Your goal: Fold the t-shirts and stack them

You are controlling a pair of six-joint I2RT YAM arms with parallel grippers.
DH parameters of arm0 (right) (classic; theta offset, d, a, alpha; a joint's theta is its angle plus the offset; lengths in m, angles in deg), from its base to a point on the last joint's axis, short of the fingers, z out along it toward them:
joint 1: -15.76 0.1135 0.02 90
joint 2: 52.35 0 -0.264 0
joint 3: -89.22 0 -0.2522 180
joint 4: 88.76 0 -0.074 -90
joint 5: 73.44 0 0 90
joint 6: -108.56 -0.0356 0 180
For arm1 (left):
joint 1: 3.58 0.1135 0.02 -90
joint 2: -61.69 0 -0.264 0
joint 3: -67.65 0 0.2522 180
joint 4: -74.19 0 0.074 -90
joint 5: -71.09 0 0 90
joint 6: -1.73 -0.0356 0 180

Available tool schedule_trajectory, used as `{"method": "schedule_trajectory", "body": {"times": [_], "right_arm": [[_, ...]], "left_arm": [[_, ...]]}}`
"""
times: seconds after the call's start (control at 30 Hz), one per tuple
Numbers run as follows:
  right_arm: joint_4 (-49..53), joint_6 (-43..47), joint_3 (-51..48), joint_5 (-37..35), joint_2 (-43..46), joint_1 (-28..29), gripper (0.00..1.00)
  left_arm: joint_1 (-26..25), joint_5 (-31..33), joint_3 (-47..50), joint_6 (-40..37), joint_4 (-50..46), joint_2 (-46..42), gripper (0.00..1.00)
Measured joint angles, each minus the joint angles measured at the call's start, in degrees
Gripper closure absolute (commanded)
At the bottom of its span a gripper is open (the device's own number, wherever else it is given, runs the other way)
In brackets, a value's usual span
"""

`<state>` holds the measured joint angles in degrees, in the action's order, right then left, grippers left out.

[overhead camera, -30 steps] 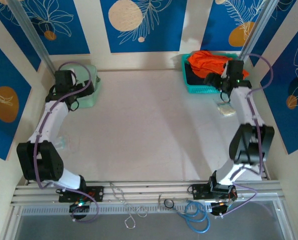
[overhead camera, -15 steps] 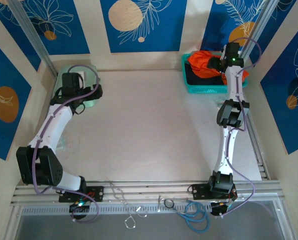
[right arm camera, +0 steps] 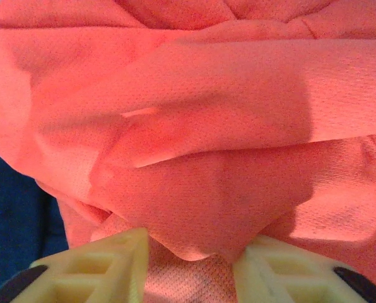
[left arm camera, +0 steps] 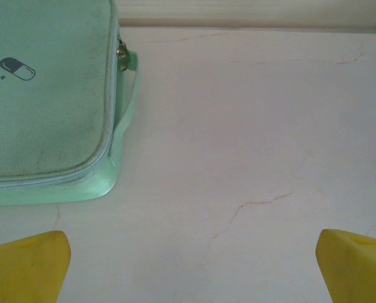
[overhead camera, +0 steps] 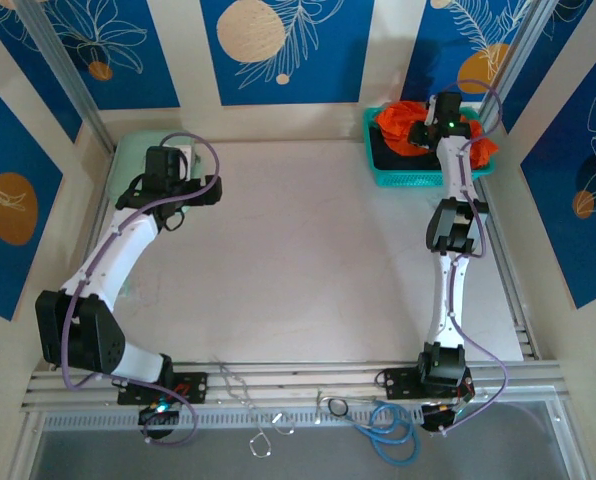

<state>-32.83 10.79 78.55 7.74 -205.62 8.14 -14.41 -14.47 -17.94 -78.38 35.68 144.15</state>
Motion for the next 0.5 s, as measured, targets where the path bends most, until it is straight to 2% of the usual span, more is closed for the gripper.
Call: {"method": "schedule_trajectory", "body": {"times": [0.1, 0.17, 0.2, 0.5], "right_arm": [[-0.8, 0.0, 0.0, 0.0, 0.0, -0.1, 0.77], [-1.1, -0.2, 0.0, 0.0, -0.1, -0.1, 0.90], [-1.0, -0.2, 0.0, 0.0, -0.1, -0.1, 1.00], [-2.1, -0.1, 0.0, 0.0, -0.3, -0.1, 1.00]], "left_arm": [[-0.1, 0.5, 0.0, 0.0, 0.0, 0.0, 0.00], [-0.2, 0.6, 0.0, 0.0, 0.0, 0.0, 0.00], [-0.2, 0.7, 0.0, 0.0, 0.0, 0.0, 0.00], [-0.3, 0.8, 0.0, -0.4, 0.0, 0.0, 0.00]]}}
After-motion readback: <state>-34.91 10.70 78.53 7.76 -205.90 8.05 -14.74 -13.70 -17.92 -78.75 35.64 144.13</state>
